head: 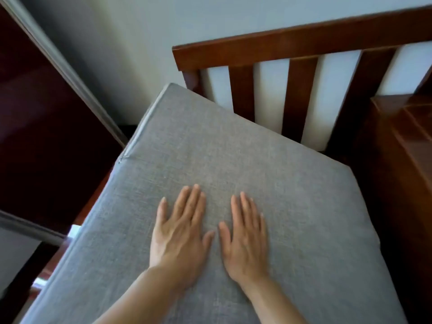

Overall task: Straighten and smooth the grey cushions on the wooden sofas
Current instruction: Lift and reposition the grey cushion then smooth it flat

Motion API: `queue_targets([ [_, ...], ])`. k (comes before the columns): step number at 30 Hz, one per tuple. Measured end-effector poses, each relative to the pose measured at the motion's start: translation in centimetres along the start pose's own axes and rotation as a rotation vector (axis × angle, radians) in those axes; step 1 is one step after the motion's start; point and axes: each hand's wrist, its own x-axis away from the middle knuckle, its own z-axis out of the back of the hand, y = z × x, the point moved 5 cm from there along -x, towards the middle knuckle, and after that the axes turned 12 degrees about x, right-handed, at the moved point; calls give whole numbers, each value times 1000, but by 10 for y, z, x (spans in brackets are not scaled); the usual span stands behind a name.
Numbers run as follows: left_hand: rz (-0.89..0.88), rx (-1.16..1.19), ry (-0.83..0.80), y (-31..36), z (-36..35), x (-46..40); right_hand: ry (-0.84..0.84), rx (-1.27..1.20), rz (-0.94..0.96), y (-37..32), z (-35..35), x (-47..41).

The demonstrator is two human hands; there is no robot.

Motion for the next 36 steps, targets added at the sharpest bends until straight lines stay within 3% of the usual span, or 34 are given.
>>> queue_targets([
  [2, -36, 17, 27, -9, 14, -5, -177, 27, 9, -19, -9, -11],
  [3, -7, 65, 108, -16, 38, -1, -137, -56, -57, -28, 3, -22],
  [5, -33, 29, 323, -40, 70, 9, 200, -211, -113, -48, 37, -29],
  [6, -18, 50, 334, -60, 70, 16, 259, -216, -48, -75, 41, -25],
  [8, 4, 5, 94, -87, 52, 30, -13, -73, 164, -123, 2, -3],
  [9, -11, -10, 51, -95, 44, 31, -164, 38, 206, -130, -23, 4],
  [11, 53, 80, -4, -96, 45, 30, -346, 64, 149, -121, -31, 1],
  [14, 54, 122, 126, -83, 70, 52, -280, -57, 73, -109, 8, 20],
  [18, -8, 106, 89, -69, 56, 132, -224, -99, -33, -98, 40, 104],
  [21, -7, 97, 68, -65, 38, 183, -285, -124, -87, -93, 47, 155],
  [24, -10, 49, 67, -61, 28, 218, -339, -153, -13, -101, 54, 181],
  [26, -33, 46, 153, -52, 38, 229, -260, -171, 44, -108, 74, 180],
  [29, -37, 137, 361, -38, 60, 232, 132, -242, 34, -104, 120, 165],
  [31, -25, 133, 273, -39, 44, 225, 250, -219, -6, -92, 109, 174],
  [34, 22, -46, 56, -50, -1, 218, -123, -44, 229, -97, 30, 217],
  [36, 53, -7, 141, -43, -3, 211, -173, -134, 202, -77, 21, 220],
])
